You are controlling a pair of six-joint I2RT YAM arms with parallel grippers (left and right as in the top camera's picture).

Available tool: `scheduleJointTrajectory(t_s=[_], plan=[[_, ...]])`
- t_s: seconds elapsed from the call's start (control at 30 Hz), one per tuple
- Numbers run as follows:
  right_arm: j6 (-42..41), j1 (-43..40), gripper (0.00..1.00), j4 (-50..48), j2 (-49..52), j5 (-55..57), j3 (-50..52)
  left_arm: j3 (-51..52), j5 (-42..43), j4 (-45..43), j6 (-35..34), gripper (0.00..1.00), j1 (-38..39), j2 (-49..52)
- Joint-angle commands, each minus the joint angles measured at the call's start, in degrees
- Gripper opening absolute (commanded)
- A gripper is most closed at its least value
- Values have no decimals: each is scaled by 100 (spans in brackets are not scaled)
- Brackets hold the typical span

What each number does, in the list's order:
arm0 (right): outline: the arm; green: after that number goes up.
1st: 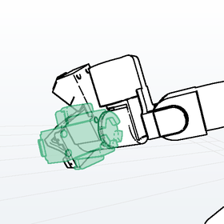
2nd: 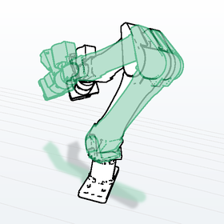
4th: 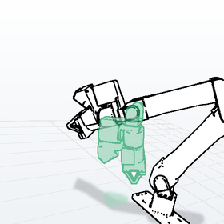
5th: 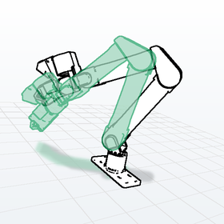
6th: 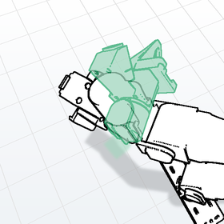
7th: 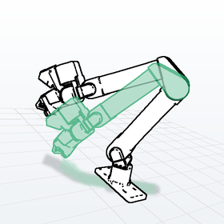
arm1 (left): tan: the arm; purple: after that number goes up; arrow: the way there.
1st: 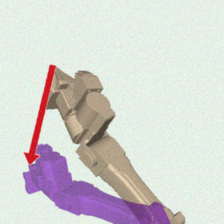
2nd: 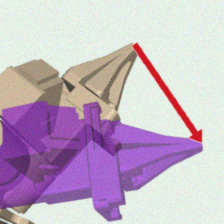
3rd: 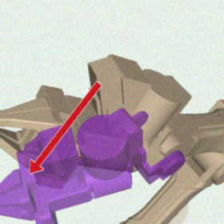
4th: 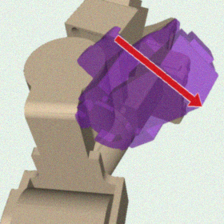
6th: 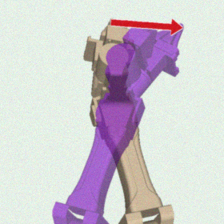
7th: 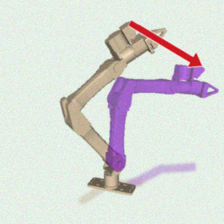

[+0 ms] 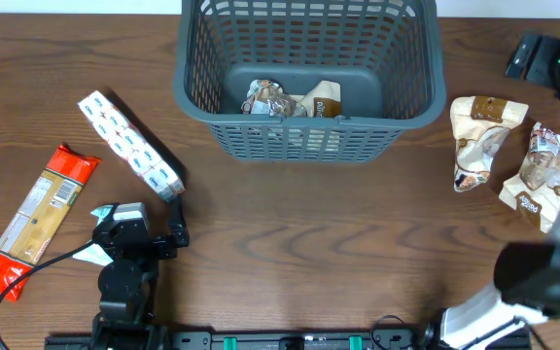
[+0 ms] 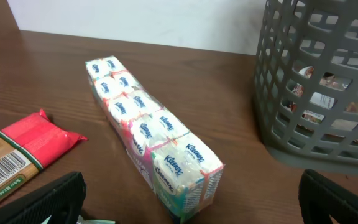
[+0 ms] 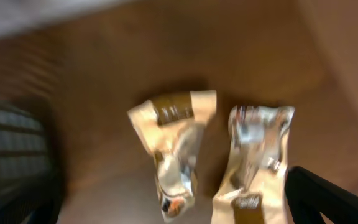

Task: Pack container
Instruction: 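Move the right gripper back to the remaining pouches and grasp one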

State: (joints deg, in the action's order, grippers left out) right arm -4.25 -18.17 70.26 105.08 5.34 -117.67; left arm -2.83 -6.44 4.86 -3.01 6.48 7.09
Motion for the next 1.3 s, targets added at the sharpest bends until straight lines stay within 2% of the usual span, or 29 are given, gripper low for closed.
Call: scheduleJointTrajectory(t_s=[0.0,0.3,0.67,0.93,1.1,1.27], plan=[[-378,-168,99,144,470,-109,140,96,-109,197,-33,99,-20,11],[13,-201,99,-116,1204,-472,1196,96,-109,197,-33,98,-20,11],[258,-205,99,-1790,1209,-479,3010,96,-109,197,-33,98,-20,11],[697,-203,99,-2695,1224,-479,3480,96,-109,197,-33,99,-20,11],[695,-203,90,-3206,1224,-542,3803,96,-109,197,-35,98,-20,11],[695,-201,90,-3624,1226,-584,4205,96,-109,197,-33,98,-20,11]])
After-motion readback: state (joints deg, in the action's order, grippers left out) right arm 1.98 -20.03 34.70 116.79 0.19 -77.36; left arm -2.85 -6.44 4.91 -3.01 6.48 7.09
